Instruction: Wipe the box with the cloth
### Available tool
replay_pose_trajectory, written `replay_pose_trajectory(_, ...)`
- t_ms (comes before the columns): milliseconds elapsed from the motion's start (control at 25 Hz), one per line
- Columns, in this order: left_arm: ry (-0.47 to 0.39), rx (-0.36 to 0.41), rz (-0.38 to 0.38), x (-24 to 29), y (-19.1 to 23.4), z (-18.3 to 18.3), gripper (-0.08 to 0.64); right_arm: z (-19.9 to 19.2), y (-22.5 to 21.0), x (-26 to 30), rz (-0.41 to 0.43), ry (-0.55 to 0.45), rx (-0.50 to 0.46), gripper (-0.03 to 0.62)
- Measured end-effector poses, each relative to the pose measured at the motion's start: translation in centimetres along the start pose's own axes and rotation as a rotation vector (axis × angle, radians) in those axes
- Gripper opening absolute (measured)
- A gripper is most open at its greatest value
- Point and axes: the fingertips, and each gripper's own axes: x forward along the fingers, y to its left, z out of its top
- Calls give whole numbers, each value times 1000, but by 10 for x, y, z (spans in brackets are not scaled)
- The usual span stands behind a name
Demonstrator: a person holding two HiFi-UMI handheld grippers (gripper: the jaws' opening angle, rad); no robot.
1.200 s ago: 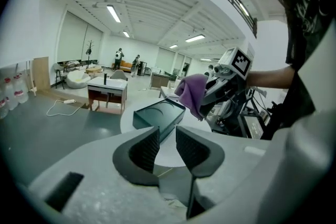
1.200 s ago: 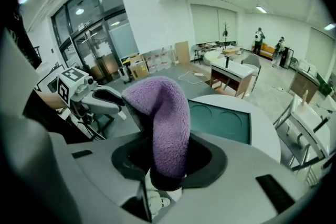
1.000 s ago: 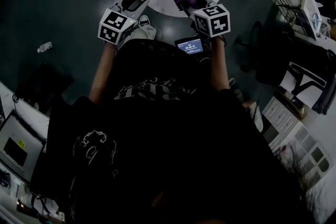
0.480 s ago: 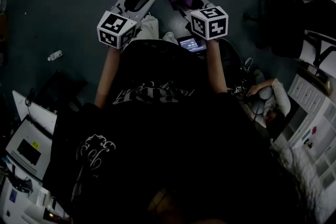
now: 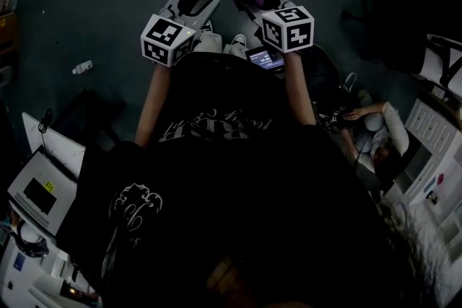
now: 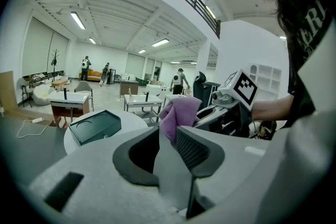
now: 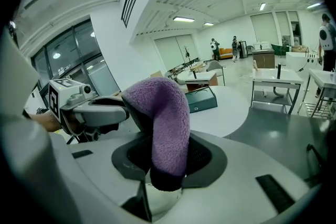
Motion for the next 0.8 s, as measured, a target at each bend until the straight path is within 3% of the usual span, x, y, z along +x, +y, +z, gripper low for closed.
replay_pose_trajectory(800, -5, 54, -81, -14, 21, 5, 100, 19, 3, 5, -117, -20, 5, 107)
